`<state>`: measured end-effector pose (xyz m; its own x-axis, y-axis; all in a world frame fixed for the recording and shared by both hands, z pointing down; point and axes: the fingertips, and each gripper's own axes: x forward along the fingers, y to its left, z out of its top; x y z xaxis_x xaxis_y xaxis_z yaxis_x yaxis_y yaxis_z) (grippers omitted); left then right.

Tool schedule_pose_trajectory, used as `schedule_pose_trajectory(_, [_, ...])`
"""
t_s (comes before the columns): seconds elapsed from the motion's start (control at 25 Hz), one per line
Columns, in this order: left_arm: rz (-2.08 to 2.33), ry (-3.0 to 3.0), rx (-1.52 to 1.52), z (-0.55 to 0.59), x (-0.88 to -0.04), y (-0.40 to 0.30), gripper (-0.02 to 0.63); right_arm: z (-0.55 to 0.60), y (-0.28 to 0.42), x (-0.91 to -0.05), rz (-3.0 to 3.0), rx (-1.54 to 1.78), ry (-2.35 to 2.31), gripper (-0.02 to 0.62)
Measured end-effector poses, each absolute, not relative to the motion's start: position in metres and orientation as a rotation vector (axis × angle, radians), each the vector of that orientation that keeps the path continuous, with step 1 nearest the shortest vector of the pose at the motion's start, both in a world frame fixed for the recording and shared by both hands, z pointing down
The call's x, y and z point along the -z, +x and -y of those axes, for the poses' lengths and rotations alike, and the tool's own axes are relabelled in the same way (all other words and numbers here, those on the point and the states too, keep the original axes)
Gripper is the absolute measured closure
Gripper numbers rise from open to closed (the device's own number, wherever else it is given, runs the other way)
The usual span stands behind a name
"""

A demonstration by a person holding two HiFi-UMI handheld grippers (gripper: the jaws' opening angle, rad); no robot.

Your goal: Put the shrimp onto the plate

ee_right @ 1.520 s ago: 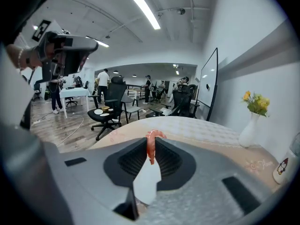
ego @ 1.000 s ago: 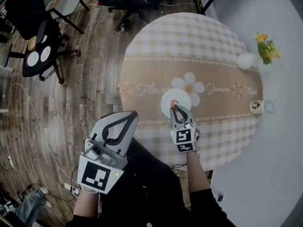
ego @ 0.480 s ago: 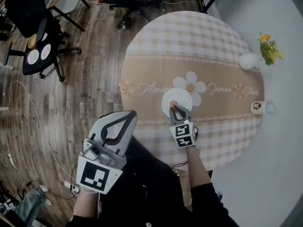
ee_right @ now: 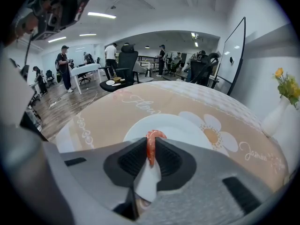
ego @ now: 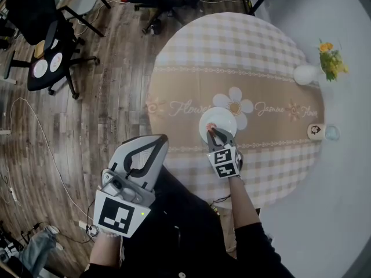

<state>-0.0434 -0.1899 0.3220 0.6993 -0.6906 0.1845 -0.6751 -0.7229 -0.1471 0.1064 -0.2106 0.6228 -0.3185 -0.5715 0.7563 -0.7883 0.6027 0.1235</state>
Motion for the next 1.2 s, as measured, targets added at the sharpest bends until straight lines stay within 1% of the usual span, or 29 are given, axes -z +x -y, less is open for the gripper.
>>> schedule_pose_trajectory(0.44, [-1.144, -2.834, 0.352, 0.189, -0.321, -0.046, 0.606, 0.211, 0.105, -0.624, 2.046, -0.458, 1.078, 0.552])
schedule_pose_trajectory(0.56, [-1.139, -2.829, 0.353, 0.188, -0.320, -0.045, 0.606, 0.211, 0.105, -0.621, 2.063, -0.481, 1.098, 0.515])
schedule_pose_trajectory(0.6, [-1.139, -2.828, 0.353, 0.187, -0.321, -0.045, 0.606, 0.211, 0.105, -0.619, 2.070, -0.481, 1.113, 0.515])
schedule_pose_trajectory(0.68, [-1.138, -2.828, 0.350, 0.187, -0.321, -0.045, 0.606, 0.211, 0.107, -0.614, 2.080, -0.466, 1.158, 0.519])
schedule_pose_trajectory(0.84, [-1.123, -2.829, 0.350, 0.187, -0.320, -0.043, 0.606, 0.211, 0.114, -0.594, 2.089, -0.428, 1.285, 0.582])
schedule_pose_trajectory(1.0, [-1.097, -2.839, 0.338, 0.187, -0.318, -0.037, 0.606, 0.210, 0.121, -0.571, 2.109, -0.391, 1.401, 0.594])
schedule_pose_trajectory(1.2, [-1.031, -2.851, 0.323, 0.183, -0.315, -0.025, 0.606, 0.202, 0.125, -0.544, 2.135, -0.367, 1.464, 0.594])
